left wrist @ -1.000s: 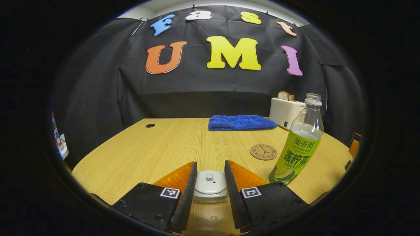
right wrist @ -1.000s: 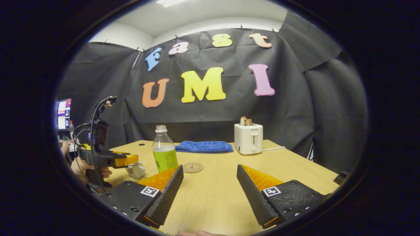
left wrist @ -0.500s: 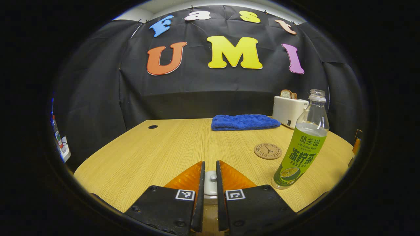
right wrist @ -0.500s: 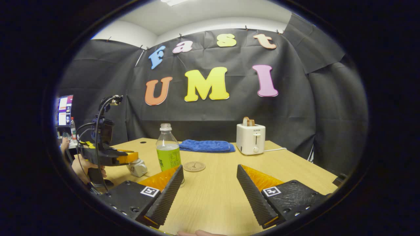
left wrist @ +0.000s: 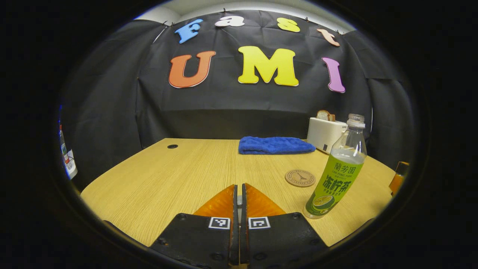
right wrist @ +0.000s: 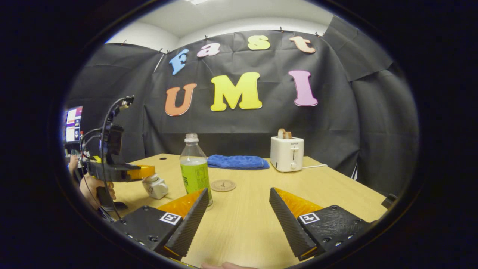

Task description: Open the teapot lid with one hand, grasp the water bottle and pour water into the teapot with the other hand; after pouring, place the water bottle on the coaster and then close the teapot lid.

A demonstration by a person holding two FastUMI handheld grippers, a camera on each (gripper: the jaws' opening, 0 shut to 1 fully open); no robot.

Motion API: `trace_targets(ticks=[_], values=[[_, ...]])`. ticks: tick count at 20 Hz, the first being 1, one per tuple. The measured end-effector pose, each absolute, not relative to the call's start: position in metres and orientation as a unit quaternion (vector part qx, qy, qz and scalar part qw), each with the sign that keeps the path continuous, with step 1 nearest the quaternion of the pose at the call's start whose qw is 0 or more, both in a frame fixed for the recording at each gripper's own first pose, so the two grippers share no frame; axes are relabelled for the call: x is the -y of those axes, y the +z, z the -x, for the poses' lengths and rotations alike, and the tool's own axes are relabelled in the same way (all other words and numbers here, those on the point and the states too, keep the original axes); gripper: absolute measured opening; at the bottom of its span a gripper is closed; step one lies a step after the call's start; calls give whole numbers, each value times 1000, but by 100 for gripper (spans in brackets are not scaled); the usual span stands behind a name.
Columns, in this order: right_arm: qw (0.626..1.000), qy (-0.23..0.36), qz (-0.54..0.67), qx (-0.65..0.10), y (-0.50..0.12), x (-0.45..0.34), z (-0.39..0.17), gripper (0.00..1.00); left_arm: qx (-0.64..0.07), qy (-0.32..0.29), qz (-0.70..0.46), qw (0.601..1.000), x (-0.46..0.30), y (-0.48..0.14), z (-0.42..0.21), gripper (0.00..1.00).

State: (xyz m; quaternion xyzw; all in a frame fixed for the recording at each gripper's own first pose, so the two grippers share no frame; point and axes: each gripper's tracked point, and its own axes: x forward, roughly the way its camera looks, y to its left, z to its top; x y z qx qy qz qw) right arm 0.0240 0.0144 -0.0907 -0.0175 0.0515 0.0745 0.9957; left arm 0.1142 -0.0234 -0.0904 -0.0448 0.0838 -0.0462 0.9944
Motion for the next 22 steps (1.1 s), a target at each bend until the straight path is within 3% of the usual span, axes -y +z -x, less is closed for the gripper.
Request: trace_targets(ticks=[15,22], values=[[985,136,6,-108,-117,-101,-69,97,-50,-42,62,996,-17,-43,-74,3],[986,133,27,-97,-118,-130,-107,100,-63,-66,62,994,-18,-47,-55,4]])
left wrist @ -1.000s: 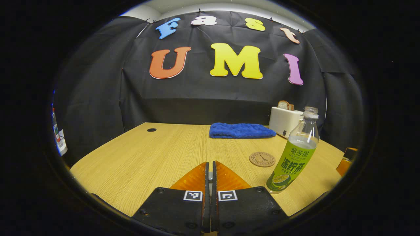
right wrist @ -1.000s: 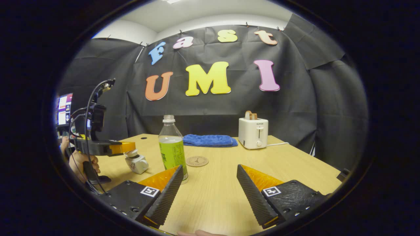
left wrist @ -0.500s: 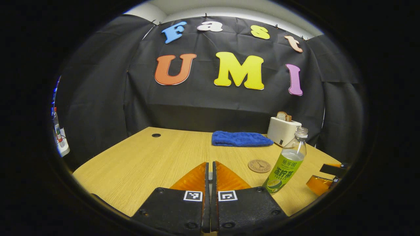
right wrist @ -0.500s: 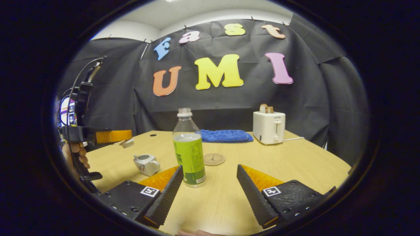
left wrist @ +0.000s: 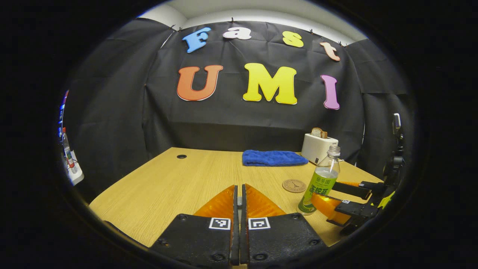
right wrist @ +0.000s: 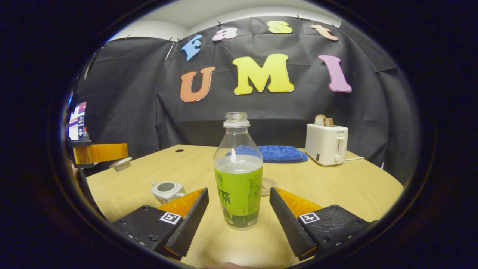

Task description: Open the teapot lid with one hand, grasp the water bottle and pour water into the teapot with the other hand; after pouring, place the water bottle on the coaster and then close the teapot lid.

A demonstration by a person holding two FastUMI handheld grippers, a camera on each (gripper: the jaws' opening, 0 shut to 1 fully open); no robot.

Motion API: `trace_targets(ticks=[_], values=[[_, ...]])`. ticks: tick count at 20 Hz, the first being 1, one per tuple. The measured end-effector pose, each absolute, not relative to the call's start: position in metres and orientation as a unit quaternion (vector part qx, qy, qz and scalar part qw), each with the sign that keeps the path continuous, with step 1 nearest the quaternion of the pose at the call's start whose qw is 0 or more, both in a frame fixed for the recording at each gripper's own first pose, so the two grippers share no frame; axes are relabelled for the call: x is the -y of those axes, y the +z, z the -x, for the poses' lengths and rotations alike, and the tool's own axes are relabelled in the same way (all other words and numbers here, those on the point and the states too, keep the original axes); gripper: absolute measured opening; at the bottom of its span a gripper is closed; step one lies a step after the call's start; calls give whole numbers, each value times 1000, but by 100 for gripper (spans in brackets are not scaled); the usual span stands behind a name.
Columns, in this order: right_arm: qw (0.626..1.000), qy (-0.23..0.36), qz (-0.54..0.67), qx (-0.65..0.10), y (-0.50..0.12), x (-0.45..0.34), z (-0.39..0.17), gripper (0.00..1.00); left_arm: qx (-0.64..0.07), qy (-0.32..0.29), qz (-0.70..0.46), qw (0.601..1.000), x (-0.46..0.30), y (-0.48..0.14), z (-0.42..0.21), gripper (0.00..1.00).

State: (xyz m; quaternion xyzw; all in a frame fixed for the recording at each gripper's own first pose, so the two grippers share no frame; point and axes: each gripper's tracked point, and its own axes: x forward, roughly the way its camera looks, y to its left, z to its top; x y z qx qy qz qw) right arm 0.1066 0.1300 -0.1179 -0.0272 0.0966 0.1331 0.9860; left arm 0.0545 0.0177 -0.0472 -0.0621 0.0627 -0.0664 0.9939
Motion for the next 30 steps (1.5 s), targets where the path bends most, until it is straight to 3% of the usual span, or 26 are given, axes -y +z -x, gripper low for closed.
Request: trace_targets(ticks=[4,8,19,30], values=[[987,117,36,-100,-126,-132,-122,95,-62,-68,49,995,-24,-48,-52,3],[988,109,24,-104,-127,-135,-126,74,-68,-72,61,993,-26,-50,-51,4],[978,54,170,-110,-106,-126,-119,72,-80,-47,73,993,-61,-54,-51,3],[903,27,414,-110,-112,-138,-119,72,-71,-32,77,994,-91,-43,-40,4]])
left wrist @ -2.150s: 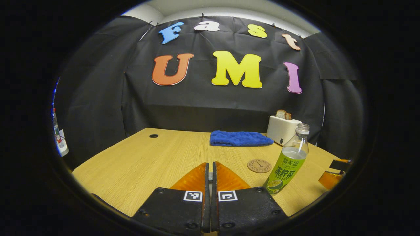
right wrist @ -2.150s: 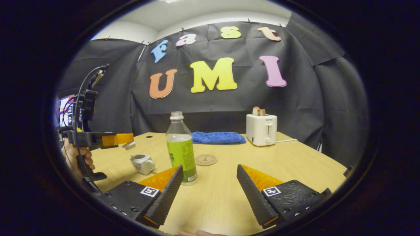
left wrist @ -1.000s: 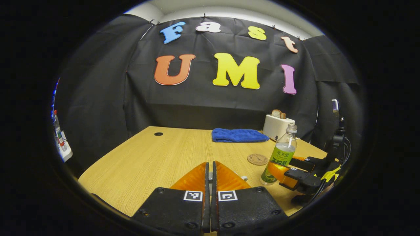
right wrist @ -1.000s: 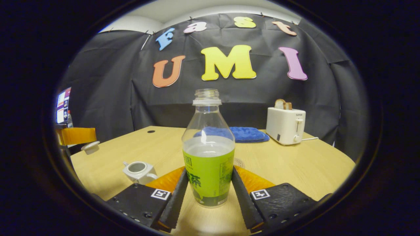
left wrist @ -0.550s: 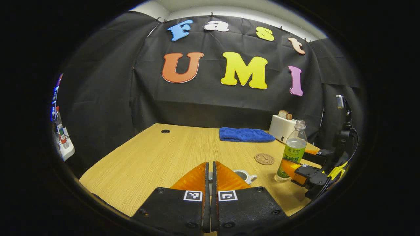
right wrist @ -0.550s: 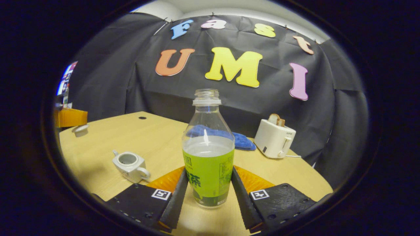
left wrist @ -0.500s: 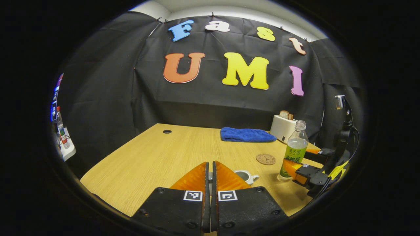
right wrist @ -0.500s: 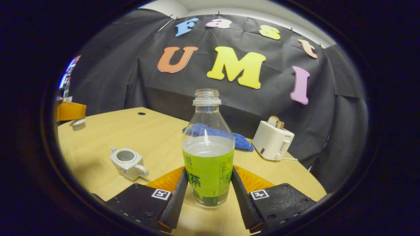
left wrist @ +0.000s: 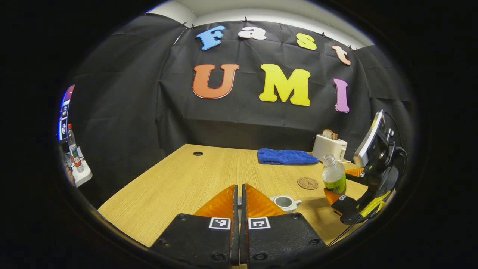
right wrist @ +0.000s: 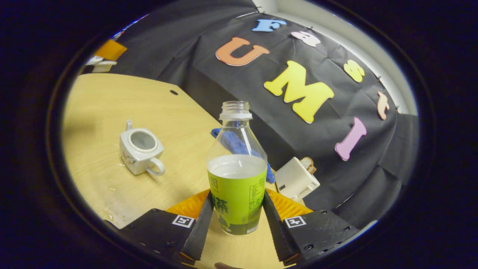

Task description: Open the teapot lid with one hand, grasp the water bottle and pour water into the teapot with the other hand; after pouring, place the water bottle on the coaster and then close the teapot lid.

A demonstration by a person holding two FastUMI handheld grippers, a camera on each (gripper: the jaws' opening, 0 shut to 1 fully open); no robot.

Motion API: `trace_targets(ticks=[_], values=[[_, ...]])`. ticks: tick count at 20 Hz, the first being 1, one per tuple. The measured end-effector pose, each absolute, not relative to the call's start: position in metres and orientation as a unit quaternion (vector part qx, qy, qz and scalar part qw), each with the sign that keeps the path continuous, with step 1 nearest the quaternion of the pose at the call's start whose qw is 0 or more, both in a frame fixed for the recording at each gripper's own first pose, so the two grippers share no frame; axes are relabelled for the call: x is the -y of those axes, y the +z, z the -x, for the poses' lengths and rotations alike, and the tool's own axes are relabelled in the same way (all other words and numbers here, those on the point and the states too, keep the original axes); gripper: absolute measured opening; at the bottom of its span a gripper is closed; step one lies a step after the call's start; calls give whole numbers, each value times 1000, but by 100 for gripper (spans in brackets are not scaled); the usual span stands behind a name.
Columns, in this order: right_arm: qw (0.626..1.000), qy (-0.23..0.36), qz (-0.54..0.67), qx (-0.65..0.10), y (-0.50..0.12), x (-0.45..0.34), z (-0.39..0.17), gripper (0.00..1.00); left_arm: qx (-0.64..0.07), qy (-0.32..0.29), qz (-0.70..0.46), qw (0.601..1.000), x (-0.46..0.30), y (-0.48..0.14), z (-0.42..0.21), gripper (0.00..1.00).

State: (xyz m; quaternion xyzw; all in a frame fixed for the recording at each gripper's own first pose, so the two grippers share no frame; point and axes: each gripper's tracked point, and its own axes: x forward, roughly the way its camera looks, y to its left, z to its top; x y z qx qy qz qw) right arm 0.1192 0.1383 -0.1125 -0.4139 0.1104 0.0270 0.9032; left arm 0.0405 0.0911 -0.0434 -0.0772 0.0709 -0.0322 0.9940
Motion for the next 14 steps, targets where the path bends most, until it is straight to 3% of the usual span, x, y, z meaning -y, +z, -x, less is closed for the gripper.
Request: trace_targets(ticks=[14], values=[[765,9,640,-75,-114,-157,-136,73,-68,-48,52,995,-97,-41,-36,4]])
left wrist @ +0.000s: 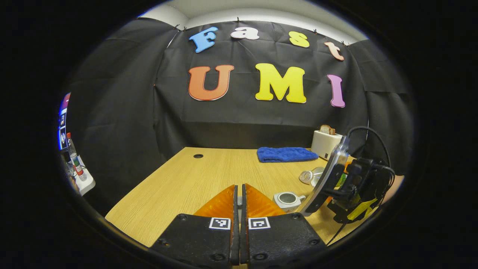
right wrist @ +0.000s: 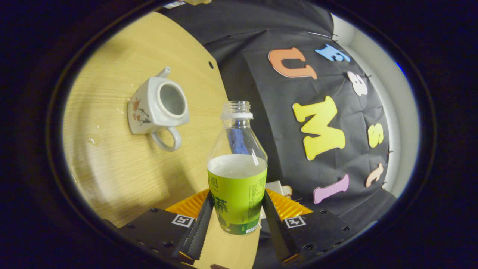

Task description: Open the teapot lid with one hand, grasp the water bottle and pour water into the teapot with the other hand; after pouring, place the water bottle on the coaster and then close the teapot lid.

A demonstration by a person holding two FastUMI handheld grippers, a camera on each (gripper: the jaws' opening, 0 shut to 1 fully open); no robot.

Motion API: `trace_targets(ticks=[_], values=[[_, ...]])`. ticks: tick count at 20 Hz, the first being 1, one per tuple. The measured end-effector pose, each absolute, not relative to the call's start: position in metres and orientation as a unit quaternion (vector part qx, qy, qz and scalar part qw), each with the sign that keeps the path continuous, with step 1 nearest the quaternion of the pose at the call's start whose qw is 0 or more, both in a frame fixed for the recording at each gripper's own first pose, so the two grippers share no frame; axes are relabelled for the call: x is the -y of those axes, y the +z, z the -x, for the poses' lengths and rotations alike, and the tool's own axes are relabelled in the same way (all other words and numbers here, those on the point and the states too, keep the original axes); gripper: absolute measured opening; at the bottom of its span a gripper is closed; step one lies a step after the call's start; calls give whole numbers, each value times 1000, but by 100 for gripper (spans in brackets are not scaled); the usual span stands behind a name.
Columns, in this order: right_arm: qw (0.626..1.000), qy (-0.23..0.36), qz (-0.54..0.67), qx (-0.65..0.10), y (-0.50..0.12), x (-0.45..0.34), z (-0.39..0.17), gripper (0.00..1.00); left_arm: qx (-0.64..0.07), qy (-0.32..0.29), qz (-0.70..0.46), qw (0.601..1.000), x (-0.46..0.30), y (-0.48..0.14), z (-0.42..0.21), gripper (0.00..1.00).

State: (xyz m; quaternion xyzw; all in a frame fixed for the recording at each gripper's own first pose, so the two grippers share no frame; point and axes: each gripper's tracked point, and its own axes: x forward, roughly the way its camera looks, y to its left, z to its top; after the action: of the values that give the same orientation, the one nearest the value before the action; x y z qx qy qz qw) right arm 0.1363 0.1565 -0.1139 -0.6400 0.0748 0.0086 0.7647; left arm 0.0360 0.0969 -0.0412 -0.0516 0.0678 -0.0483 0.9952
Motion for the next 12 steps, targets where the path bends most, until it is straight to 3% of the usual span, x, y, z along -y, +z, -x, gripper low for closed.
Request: trace_targets(ticks=[12], values=[[637,-21,771,-12,-97,-171,-137,72,-64,-56,47,995,-103,-37,-30,4]])
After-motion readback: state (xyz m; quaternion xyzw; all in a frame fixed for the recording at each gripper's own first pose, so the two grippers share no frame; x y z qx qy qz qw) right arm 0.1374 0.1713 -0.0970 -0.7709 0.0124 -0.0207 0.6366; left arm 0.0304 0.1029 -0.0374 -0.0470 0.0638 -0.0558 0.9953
